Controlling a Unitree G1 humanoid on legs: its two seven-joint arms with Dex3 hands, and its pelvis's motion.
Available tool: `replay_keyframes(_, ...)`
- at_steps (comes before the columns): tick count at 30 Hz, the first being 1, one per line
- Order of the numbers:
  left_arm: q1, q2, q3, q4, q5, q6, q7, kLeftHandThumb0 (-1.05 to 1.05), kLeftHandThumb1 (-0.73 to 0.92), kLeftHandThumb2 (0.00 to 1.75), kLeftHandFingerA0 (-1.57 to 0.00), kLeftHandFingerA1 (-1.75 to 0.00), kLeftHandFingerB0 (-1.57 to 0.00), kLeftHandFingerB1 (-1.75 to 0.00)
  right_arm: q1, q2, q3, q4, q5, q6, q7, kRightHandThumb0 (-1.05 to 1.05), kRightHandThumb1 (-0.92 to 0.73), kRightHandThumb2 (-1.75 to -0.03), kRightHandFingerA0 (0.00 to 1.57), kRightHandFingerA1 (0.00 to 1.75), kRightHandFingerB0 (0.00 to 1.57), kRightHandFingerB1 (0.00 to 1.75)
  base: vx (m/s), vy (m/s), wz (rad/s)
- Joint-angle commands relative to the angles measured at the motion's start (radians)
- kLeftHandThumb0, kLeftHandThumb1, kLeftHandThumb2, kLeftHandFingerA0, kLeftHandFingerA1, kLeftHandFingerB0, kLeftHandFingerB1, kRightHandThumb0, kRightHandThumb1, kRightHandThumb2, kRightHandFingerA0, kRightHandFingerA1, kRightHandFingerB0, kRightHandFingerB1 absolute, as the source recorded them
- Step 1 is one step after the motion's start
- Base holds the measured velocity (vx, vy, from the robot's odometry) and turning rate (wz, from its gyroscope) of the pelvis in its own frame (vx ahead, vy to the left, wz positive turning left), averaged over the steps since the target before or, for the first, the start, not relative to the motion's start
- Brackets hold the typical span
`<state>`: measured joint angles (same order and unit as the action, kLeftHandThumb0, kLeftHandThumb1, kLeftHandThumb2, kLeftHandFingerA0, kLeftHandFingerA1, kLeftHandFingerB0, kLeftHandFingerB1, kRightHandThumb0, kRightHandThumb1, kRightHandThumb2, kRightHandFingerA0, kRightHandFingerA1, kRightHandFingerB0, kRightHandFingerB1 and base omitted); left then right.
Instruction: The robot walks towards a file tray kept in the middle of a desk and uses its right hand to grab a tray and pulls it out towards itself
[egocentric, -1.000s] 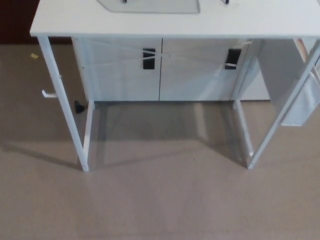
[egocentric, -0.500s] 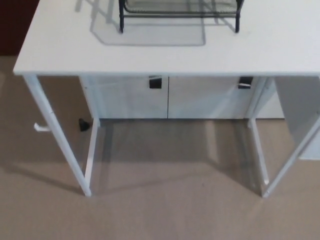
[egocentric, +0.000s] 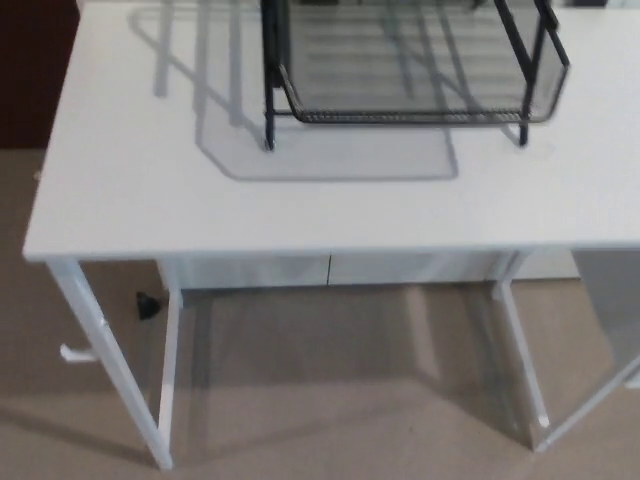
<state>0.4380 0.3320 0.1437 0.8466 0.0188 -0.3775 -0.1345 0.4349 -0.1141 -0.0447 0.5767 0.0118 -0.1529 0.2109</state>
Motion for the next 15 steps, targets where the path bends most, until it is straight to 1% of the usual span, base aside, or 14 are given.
replay_keyframes(1,0.035,-0.036,-0.019,-0.052,0.013,-0.065,0.020,-0.28,0.49,0.55,-0.56,-0.44,-0.46,-0.39,0.000,-0.013,-0.006,-0.004,0.008,-0.013,0.009,-0.27,-0.54,-0.55,0.68,0.51,0.59,0.49,0.15,0.112,0.09)
replay_keyframes(4,0.026,-0.062,-0.035,-0.055,0.021,-0.062,0.028,-0.26,0.50,0.55,-0.55,-0.43,-0.45,-0.39,-0.006,-0.007,-0.008,0.000,0.013,-0.012,0.010,-0.27,-0.52,-0.55,0.69,0.53,0.59,0.50,0.09,0.041,0.09)
replay_keyframes(7,0.024,-0.076,-0.059,-0.069,0.047,-0.049,0.053,-0.26,0.50,0.55,-0.56,-0.43,-0.48,-0.39,-0.008,-0.007,0.000,-0.007,0.003,-0.019,0.009,-0.27,-0.53,-0.55,0.67,0.51,0.57,0.49,0.15,-0.062,0.03)
replay_keyframes(8,0.023,-0.079,-0.074,-0.060,0.064,-0.061,0.066,-0.26,0.51,0.55,-0.56,-0.43,-0.47,-0.39,-0.005,-0.006,0.001,-0.020,0.002,-0.011,0.007,-0.27,-0.53,-0.55,0.66,0.51,0.57,0.49,0.20,-0.119,0.12)
replay_keyframes(9,0.017,-0.078,-0.087,-0.044,0.084,-0.075,0.087,-0.34,0.46,0.63,-0.52,-0.47,-0.46,-0.44,-0.007,-0.005,0.000,-0.023,0.003,-0.007,0.006,-0.26,-0.54,-0.55,0.67,0.51,0.58,0.49,0.19,-0.130,-0.27)
replay_keyframes(12,0.018,-0.080,-0.105,-0.044,0.095,-0.070,0.103,-0.33,0.46,0.63,-0.51,-0.47,-0.44,-0.44,-0.010,-0.008,0.000,-0.028,0.007,0.000,0.012,-0.26,-0.54,-0.55,0.67,0.51,0.58,0.49,0.15,-0.217,0.09)
replay_keyframes(13,0.018,-0.071,-0.127,-0.032,0.130,-0.078,0.128,-0.35,0.47,0.64,-0.52,-0.47,-0.44,-0.44,-0.012,-0.008,0.002,-0.027,0.004,-0.005,0.012,-0.27,-0.54,-0.56,0.67,0.51,0.58,0.49,0.14,-0.193,-0.11)
replay_keyframes(14,0.017,-0.075,-0.130,-0.023,0.128,-0.081,0.136,-0.34,0.47,0.64,-0.52,-0.47,-0.45,-0.44,-0.014,-0.009,0.003,-0.025,0.004,-0.007,0.014,-0.27,-0.54,-0.55,0.67,0.51,0.57,0.49,0.13,-0.187,-0.02)
replay_keyframes(15,0.021,-0.074,-0.133,-0.028,0.130,-0.082,0.140,-0.28,0.52,0.55,-0.57,-0.42,-0.48,-0.38,-0.015,-0.010,0.003,-0.023,0.006,-0.010,0.018,-0.27,-0.54,-0.55,0.67,0.52,0.57,0.49,0.10,-0.050,-0.05)
